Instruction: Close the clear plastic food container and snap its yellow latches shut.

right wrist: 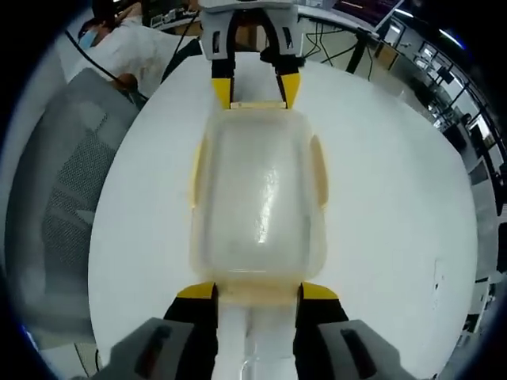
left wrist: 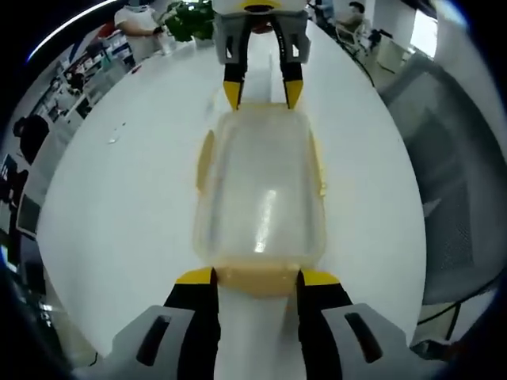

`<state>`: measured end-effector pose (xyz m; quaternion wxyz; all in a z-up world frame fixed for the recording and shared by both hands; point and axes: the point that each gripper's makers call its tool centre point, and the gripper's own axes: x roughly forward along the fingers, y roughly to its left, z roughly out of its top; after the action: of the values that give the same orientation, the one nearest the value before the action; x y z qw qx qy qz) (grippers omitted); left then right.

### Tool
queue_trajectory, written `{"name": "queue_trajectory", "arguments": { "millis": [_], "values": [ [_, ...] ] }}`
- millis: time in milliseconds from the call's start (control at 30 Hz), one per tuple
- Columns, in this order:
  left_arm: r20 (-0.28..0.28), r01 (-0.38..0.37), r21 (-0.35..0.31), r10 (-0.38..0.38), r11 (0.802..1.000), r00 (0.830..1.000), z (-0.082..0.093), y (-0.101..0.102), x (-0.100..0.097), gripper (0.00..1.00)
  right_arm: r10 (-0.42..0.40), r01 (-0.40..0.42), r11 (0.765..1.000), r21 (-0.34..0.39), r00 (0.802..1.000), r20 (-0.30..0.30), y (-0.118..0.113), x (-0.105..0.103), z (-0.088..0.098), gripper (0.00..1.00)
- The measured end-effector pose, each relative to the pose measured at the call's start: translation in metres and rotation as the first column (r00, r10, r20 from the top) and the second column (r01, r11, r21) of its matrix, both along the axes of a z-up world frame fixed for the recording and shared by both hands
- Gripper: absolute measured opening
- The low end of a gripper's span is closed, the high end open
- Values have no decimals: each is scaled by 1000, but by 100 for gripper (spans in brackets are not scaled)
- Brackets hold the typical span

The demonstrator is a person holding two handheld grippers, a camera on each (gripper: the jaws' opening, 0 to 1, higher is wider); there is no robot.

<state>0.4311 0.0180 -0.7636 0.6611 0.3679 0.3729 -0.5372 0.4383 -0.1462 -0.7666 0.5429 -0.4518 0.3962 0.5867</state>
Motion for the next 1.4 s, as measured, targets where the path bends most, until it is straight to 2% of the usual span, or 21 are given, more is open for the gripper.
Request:
{"name": "queue_trajectory", "arguments": {
  "millis": [233, 467, 867, 1400],
  "values": [
    [36, 0, -3, 0, 1000, 999, 21, -7, 2, 37, 3, -4, 1000, 15, 999, 37, -6, 3, 24, 35],
    [69, -1, 4, 1, 1000, 998, 33, -22, 1, 36, 17, -18, 1000, 14, 998, 66, -21, 2, 36, 35],
    [94, -6, 2, 6, 1000, 996, 51, -61, 3, 36, 22, -24, 1000, 20, 995, 102, -59, 4, 53, 35],
    [109, -11, -8, 12, 1000, 994, 63, -117, 12, 37, 28, -32, 999, 35, 993, 118, -115, 14, 65, 35]
  ]
}}
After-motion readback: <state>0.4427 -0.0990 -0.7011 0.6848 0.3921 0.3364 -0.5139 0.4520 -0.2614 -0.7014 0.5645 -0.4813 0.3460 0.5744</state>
